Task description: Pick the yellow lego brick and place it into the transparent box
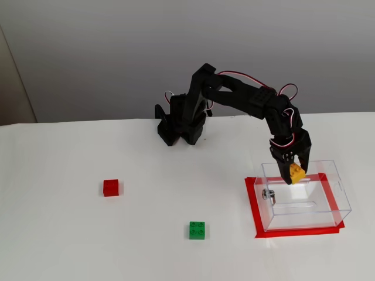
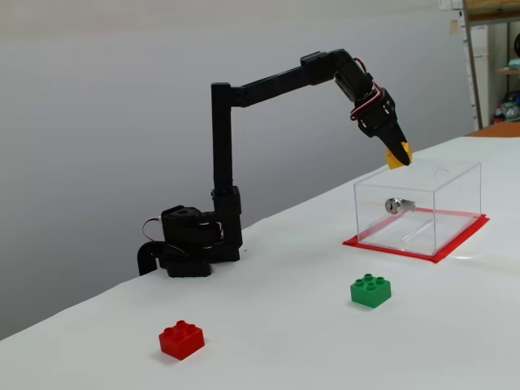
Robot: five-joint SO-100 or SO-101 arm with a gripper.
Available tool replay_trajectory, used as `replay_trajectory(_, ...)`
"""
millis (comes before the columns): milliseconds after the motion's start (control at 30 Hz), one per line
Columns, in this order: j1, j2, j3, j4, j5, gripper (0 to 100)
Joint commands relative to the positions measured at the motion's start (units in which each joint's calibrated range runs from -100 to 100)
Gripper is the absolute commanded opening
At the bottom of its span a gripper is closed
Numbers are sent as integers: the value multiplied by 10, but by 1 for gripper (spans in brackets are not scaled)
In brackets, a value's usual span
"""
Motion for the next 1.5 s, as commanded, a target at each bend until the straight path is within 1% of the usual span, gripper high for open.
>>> replay_trajectory(0,6,-13,-9,-4,-1,10)
replay_trajectory(133,6,-13,-10,-4,-1,10)
replay_trajectory(167,5,-13,-10,-4,-1,11)
replay_trajectory(233,3,-13,-10,-4,0,18)
replay_trajectory(333,1,-13,-10,-4,4,30)
replay_trajectory(367,1,-13,-10,-6,4,33)
replay_trajectory(433,0,-13,-8,-20,5,36)
replay_trajectory(600,0,-13,-8,-42,5,37)
replay_trajectory(1133,6,-22,-10,-41,5,36)
replay_trajectory(1233,19,-47,-6,-41,6,36)
replay_trajectory(1300,34,-62,-4,-34,6,32)
replay_trajectory(1367,52,-80,-3,-32,8,23)
replay_trajectory(1467,82,-114,-2,-32,29,8)
